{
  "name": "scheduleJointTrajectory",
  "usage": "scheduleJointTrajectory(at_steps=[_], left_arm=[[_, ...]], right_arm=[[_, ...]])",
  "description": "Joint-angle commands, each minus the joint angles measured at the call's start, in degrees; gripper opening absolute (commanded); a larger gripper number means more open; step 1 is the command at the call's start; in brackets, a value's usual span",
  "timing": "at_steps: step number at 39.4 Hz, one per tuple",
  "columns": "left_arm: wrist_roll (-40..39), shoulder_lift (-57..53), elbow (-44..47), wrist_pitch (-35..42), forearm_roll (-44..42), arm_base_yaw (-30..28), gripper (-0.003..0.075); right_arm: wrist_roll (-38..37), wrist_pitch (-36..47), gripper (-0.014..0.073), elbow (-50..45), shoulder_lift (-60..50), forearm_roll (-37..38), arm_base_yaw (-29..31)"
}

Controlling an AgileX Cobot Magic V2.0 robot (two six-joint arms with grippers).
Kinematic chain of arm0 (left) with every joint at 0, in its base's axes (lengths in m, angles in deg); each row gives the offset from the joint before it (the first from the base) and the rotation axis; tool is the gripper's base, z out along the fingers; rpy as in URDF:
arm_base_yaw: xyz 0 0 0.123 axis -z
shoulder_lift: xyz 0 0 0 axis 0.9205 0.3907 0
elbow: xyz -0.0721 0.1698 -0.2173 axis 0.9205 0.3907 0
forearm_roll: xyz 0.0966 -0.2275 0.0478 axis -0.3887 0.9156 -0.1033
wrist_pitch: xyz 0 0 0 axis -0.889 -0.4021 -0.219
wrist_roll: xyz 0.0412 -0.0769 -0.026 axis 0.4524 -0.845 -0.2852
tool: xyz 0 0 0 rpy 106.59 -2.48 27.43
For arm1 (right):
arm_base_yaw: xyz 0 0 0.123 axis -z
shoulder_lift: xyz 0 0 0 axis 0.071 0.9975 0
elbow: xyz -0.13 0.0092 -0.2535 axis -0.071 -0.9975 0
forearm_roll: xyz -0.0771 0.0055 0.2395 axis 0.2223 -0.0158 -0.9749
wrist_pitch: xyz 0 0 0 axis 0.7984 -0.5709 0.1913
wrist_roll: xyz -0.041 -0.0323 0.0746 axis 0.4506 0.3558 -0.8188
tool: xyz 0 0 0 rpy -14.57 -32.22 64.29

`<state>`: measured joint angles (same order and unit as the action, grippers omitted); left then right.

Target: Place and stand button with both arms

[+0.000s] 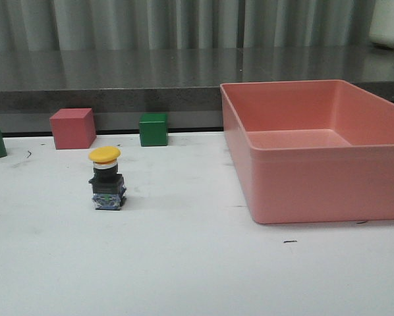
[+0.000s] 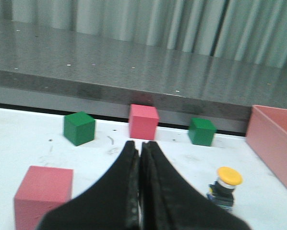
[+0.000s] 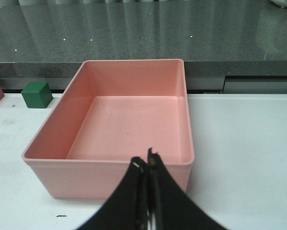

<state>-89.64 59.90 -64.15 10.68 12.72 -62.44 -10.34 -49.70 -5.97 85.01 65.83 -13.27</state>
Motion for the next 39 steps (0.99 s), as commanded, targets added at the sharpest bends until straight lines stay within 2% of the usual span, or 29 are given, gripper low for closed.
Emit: scheduleJointTrajectory(at_steps=[1, 6, 12, 39], left_arm=[[-0.05, -2.02, 1.52, 4.54, 0.40, -3.64, -0.0020], [-0.05, -4.19, 4.84, 5.16, 0.40, -6.43, -0.0020], [-0.05, -4.06, 8.32, 8.98, 0.40, -6.53, -0.0020], [-0.05, -4.06, 8.32, 8.01, 0.40, -6.53, -0.0020]], right_arm=[[0.47, 5.05, -0.0069, 1.34, 0.33, 0.77, 0.31], [0.47, 5.05, -0.0069, 1.34, 0.33, 0.77, 0.31], [0.47, 5.05, -0.0069, 1.34, 0.33, 0.77, 0.31], [0.47, 5.05, -0.0069, 1.34, 0.33, 0.77, 0.31]])
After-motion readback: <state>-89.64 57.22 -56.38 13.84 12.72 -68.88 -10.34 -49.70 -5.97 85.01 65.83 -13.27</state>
